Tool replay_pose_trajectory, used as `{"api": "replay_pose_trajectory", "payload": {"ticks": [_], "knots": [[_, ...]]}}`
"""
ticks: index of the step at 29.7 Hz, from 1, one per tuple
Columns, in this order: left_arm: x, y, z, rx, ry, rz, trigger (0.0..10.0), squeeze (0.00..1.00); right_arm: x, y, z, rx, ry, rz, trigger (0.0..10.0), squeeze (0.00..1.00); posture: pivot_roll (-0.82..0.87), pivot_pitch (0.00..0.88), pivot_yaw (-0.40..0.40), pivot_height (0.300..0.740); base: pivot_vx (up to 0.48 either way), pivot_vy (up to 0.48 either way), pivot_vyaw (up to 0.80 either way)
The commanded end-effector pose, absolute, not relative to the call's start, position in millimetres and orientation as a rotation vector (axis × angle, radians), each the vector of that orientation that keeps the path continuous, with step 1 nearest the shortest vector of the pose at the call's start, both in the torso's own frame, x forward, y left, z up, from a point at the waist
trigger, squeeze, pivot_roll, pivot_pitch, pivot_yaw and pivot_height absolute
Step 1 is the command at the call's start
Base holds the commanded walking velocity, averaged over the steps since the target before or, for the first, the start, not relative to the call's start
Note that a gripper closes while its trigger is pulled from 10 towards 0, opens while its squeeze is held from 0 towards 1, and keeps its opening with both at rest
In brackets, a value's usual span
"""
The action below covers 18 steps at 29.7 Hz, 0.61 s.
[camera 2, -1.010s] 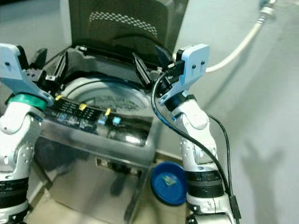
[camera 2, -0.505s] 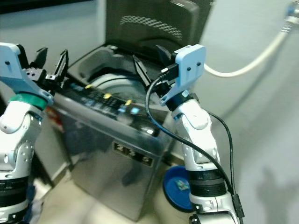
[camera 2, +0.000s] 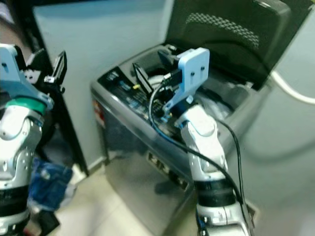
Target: Clothes washing
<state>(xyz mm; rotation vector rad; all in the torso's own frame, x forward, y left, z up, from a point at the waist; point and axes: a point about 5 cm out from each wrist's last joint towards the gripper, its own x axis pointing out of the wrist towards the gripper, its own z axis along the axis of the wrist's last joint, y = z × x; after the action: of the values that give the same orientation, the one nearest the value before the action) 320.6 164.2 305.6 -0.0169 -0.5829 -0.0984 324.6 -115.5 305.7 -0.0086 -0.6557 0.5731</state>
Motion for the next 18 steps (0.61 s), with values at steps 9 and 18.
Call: {"api": "replay_pose_trajectory", "payload": {"ticks": [9,18], "knots": [[321.8,167.5,302.9,0.013,-0.566,-0.087,10.0,0.0,322.2,-111.3,304.7,0.034,-0.651,0.609,10.0,0.0,0.09,0.0,-0.026,0.74,0.0,0.0,0.79],[322.2,168.1,302.4,0.02,-0.563,-0.088,10.0,0.0,321.3,-110.7,303.3,0.047,-0.647,0.618,10.0,0.0,0.09,0.0,-0.024,0.74,0.0,0.0,0.79]]}}
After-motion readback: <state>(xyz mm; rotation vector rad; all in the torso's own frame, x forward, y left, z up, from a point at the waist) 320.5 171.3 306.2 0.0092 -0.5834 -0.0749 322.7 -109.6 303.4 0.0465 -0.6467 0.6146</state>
